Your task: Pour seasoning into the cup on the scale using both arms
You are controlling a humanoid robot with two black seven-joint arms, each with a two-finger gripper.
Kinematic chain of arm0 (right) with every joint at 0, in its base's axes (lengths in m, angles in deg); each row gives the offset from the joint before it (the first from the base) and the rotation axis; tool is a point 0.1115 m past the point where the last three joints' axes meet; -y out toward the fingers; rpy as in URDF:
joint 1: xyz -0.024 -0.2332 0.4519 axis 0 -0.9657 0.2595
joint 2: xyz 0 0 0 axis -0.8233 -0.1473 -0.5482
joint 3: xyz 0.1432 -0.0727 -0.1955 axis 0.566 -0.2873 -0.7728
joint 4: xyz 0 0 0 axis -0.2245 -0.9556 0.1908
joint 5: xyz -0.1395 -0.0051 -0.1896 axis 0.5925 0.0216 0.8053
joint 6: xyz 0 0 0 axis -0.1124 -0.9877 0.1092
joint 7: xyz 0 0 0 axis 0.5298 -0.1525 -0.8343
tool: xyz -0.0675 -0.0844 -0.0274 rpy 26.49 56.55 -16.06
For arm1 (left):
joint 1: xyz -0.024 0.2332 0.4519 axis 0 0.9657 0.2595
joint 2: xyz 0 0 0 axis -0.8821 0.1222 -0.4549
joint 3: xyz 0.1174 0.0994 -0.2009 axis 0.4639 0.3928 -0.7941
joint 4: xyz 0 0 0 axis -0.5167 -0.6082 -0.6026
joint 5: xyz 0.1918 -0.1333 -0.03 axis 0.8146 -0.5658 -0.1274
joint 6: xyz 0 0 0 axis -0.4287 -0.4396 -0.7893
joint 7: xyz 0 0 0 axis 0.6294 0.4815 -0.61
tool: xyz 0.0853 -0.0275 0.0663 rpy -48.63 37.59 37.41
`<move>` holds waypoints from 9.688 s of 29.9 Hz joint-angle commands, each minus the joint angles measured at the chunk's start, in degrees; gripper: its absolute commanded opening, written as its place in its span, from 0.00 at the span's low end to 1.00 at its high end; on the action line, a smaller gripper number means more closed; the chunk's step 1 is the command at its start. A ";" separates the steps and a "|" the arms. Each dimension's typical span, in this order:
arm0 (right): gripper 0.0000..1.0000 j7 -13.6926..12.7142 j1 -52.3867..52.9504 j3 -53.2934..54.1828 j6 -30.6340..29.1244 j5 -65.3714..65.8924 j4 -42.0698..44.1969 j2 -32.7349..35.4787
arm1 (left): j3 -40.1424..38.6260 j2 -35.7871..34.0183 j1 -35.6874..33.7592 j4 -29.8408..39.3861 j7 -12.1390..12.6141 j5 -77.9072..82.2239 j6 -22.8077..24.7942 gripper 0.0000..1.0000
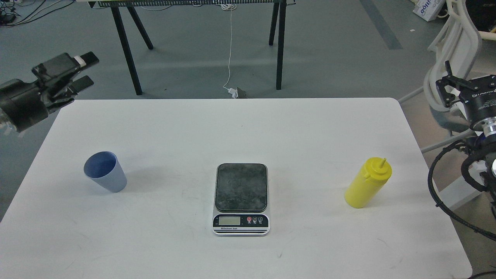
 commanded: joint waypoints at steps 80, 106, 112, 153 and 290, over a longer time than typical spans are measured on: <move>1.00 0.47 -6.41 2.83 0.00 -0.09 -0.61 7.02 | 30.19 35.17 -24.74 -2.56 7.32 54.85 5.36 0.06; 1.00 0.12 -10.00 2.92 0.00 -0.17 -1.93 8.16 | 25.90 37.19 -25.26 -4.49 7.51 45.91 3.43 0.82; 1.00 -0.23 -23.08 3.18 0.00 -13.43 -10.96 11.85 | 17.10 37.19 -25.17 -5.80 7.95 13.16 3.16 1.00; 0.95 -0.40 -41.74 -9.12 0.00 -8.00 -35.42 -6.86 | -8.04 35.96 -21.57 -28.31 16.74 -67.23 3.86 1.00; 0.29 -6.56 59.69 -89.89 32.57 69.61 -23.29 -14.86 | -17.36 29.98 -19.37 -27.43 15.24 -67.32 6.50 1.00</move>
